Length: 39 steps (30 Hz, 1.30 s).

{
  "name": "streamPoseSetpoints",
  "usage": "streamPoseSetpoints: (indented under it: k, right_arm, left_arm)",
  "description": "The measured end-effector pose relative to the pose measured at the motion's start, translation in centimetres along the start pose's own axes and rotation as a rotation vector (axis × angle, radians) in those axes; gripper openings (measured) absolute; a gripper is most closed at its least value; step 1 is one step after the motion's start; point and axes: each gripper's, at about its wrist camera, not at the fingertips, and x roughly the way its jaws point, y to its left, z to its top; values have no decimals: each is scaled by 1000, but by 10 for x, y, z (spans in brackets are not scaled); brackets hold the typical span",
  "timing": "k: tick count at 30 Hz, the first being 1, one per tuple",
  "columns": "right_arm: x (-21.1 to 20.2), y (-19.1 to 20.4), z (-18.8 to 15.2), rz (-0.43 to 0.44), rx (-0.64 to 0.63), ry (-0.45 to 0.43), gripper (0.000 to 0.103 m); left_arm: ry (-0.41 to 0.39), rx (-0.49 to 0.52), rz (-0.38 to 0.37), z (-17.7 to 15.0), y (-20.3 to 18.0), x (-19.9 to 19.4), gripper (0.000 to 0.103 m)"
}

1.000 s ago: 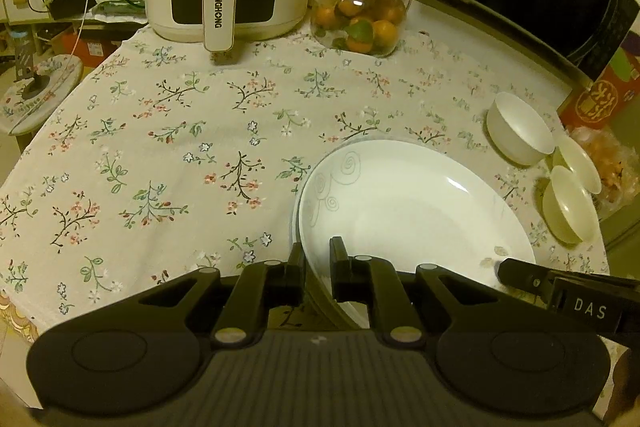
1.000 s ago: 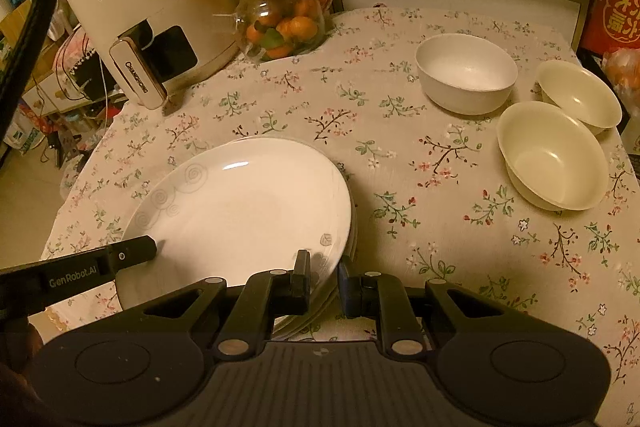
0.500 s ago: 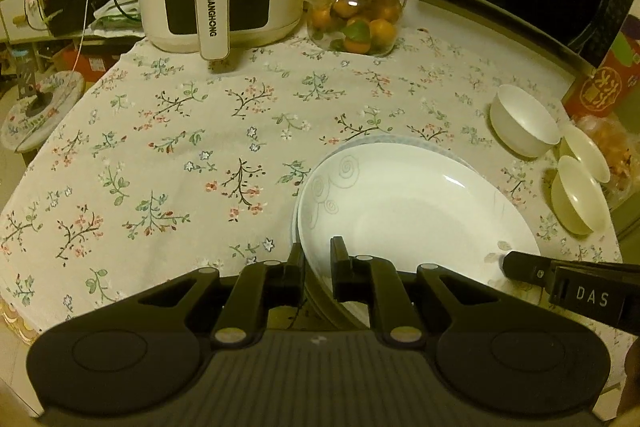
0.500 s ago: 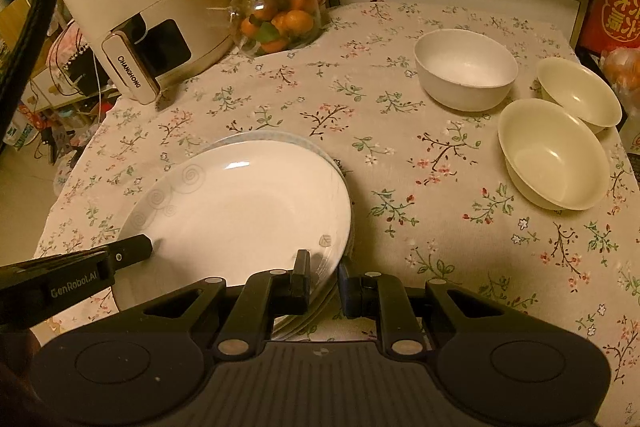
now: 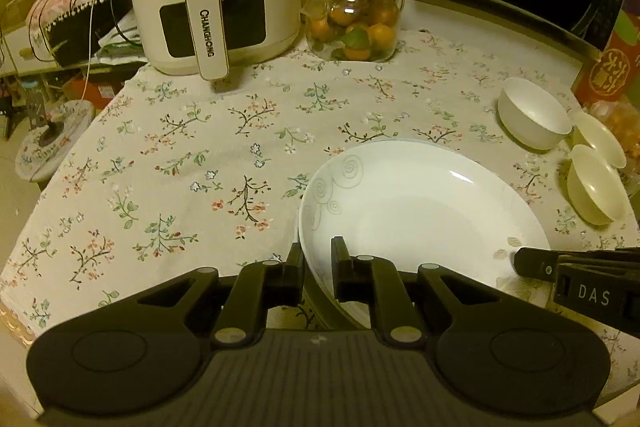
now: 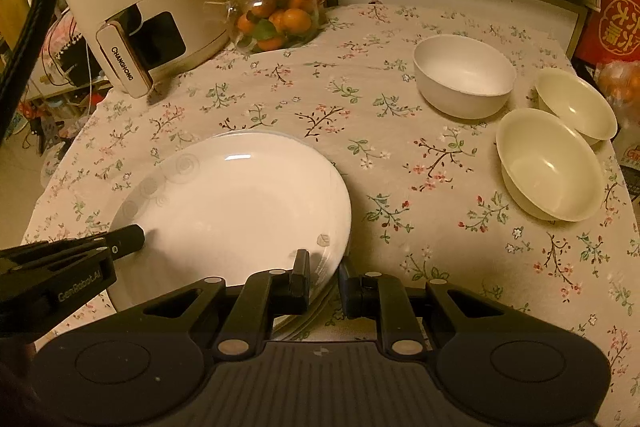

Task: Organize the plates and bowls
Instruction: 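Lower the white plate onto the stack and open both grippers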

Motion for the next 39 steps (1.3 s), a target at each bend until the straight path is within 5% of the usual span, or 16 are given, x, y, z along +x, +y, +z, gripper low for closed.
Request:
streamPoseSetpoints:
  k: [20, 39]
  right_arm:
    - [6, 15, -6, -90, -59, -25, 15]
    - [6, 14, -6, -90, -50, -25, 15]
  left_arm:
    - [-18, 63, 95, -6, -13, 4, 11]
    - [-6, 43, 87, -5, -11, 4, 11]
